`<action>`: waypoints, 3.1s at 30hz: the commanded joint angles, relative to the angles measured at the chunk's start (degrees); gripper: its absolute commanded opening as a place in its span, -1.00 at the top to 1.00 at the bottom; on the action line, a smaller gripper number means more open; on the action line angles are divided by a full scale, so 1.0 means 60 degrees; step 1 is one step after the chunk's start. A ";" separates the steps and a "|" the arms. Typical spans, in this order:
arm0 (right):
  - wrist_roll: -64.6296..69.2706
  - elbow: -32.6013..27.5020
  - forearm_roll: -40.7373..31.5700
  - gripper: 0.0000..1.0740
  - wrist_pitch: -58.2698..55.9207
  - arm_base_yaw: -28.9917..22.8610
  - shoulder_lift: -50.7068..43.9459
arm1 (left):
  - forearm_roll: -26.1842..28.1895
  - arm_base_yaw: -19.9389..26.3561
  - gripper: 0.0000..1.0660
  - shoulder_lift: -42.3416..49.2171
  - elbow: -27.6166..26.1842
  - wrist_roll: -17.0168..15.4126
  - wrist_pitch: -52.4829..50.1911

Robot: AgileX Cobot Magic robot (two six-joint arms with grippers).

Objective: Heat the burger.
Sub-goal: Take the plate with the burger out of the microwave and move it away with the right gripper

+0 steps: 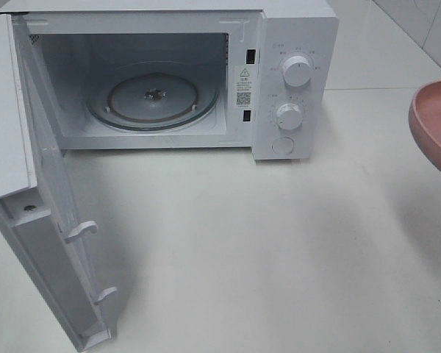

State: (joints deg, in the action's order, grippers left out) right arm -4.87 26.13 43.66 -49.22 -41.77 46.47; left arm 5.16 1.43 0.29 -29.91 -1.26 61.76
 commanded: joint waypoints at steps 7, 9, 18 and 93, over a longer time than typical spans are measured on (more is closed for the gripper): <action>0.2903 0.0067 0.1203 1.00 -0.0430 0.0019 0.1537 | 0.0038 0.0000 -0.83 0.0067 0.0038 0.0000 -0.0076; 0.3199 0.0067 0.1261 1.00 -0.0439 0.0019 0.1671 | 0.0038 0.0000 -0.83 0.0067 0.0038 0.0000 -0.0076; 0.5080 0.0067 0.1480 1.00 -0.0707 0.0019 0.2788 | 0.0038 0.0000 -0.83 0.0067 0.0038 0.0000 -0.0076; 1.1727 0.1146 0.1404 -0.04 0.0134 0.0038 0.9397 | 0.0038 0.0000 -0.83 0.0067 0.0038 -0.0010 -0.0076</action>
State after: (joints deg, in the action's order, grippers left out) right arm 66.06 32.83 52.25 -47.67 -41.77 103.53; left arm 5.16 1.43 0.29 -29.91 -1.26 61.76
